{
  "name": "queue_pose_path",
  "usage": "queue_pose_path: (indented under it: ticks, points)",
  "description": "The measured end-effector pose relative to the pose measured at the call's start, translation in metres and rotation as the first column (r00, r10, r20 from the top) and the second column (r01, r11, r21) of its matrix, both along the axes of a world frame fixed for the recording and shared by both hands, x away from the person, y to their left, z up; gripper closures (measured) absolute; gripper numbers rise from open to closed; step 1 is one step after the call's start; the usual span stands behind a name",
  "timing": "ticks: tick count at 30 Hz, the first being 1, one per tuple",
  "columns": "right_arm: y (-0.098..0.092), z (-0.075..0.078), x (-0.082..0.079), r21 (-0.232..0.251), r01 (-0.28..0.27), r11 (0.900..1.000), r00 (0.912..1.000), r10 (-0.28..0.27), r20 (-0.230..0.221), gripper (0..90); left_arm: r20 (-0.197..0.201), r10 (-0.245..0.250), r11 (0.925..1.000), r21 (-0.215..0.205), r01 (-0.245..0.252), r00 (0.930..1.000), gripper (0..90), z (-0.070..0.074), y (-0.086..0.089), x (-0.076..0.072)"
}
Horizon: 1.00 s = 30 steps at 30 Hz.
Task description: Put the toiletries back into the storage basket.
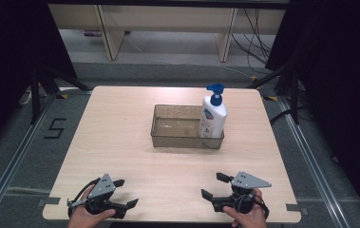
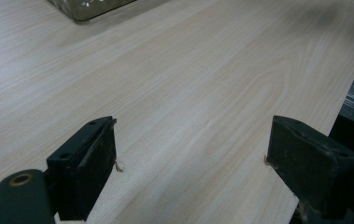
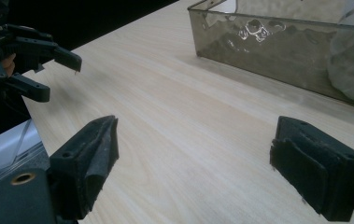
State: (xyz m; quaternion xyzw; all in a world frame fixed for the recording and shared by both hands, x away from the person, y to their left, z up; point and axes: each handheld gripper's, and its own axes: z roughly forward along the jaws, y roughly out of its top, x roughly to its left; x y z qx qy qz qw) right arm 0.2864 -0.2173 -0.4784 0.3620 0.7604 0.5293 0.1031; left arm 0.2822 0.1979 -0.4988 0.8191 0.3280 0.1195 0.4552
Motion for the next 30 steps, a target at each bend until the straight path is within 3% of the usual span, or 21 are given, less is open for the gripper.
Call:
queue_pose_path:
  ticks: [6, 8, 9, 10, 13, 16, 17, 24, 25, 30]
  points:
    - [-0.004, -0.002, -0.002, -0.020, -0.001, 1.000, 0.9996, 0.002, 0.027, 15.4, 0.000, 0.000, 1.0000, 0.000, 0.000, 1.0000, 15.3, 0.000, 0.000, 0.000]
    - [-0.005, -0.002, -0.005, -0.004, 0.001, 1.000, 1.0000, -0.001, 0.007, 15.4, -0.001, 0.000, 1.0000, 0.000, 0.000, 1.0000, 15.3, 0.000, 0.000, 0.000]
    - [-0.006, -0.002, -0.004, -0.013, -0.004, 1.000, 0.9998, 0.004, 0.019, 15.4, -0.002, 0.001, 1.0000, 0.000, -0.001, 1.0000, 15.2, 0.000, 0.000, 0.000]
    - [-0.006, -0.002, -0.006, -0.008, 0.003, 1.000, 1.0000, -0.003, -0.002, 15.4, -0.002, 0.001, 1.0000, 0.000, -0.001, 1.0000, 15.3, 0.000, 0.000, 0.000]
    - [-0.009, -0.004, -0.006, -0.021, 0.004, 1.000, 0.9998, -0.004, 0.020, 15.4, -0.003, 0.006, 0.9999, -0.015, -0.006, 1.0000, 15.2, -0.001, -0.001, 0.000]
    - [-0.009, -0.004, -0.009, -0.018, 0.014, 1.000, 0.9999, -0.014, -0.005, 15.4, -0.001, 0.000, 1.0000, 0.000, 0.000, 1.0000, 15.2, 0.000, 0.000, 0.000]
    - [-0.009, -0.005, -0.008, -0.017, 0.009, 1.000, 0.9999, -0.008, 0.011, 15.4, -0.002, 0.003, 1.0000, -0.008, -0.003, 1.0000, 15.2, -0.001, -0.001, 0.000]
    - [-0.011, -0.006, -0.013, -0.021, 0.007, 1.000, 1.0000, -0.007, 0.000, 15.4, -0.006, 0.000, 1.0000, -0.006, 0.000, 1.0000, 15.2, 0.000, -0.001, 0.000]
    - [-0.012, -0.006, -0.012, -0.032, 0.001, 0.999, 0.9999, -0.001, 0.015, 15.4, -0.001, 0.004, 0.9999, -0.013, -0.004, 1.0000, 15.2, -0.001, -0.001, 0.000]
    - [-0.014, -0.006, -0.014, -0.045, 0.006, 0.999, 0.9998, -0.006, 0.017, 15.4, -0.006, -0.003, 1.0000, 0.009, 0.003, 1.0000, 15.2, 0.000, 0.000, 0.000]
